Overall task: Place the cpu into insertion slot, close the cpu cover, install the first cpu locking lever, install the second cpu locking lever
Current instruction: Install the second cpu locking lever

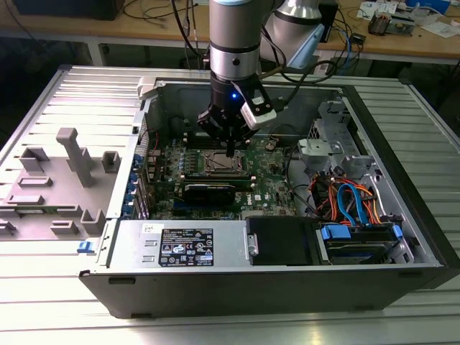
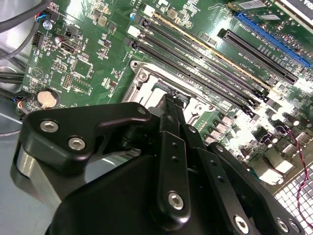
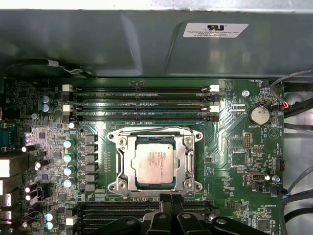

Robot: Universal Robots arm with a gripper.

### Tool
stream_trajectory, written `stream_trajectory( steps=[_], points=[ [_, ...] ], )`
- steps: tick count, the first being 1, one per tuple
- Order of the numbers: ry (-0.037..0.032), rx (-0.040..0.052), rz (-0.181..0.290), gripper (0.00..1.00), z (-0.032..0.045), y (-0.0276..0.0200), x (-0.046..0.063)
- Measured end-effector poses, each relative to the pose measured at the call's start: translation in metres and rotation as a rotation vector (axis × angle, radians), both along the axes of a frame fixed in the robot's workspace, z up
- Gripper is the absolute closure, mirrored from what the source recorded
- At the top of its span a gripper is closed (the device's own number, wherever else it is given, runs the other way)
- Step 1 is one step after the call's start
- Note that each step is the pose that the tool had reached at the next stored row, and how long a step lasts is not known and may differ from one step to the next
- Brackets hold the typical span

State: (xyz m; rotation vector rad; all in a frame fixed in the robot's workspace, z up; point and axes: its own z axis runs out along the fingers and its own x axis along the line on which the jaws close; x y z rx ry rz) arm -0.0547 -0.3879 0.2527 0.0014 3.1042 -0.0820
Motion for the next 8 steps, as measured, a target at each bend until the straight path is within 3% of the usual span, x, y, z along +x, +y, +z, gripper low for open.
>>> stream_trajectory(
  steps=[4, 8],
  points=[
    [0.0002, 0.0001, 0.000, 0.89, 0.0004, 0.0000, 0.0000],
    [0.0053, -0.0001, 0.000, 0.89, 0.0004, 0.0000, 0.0000]
  ],
)
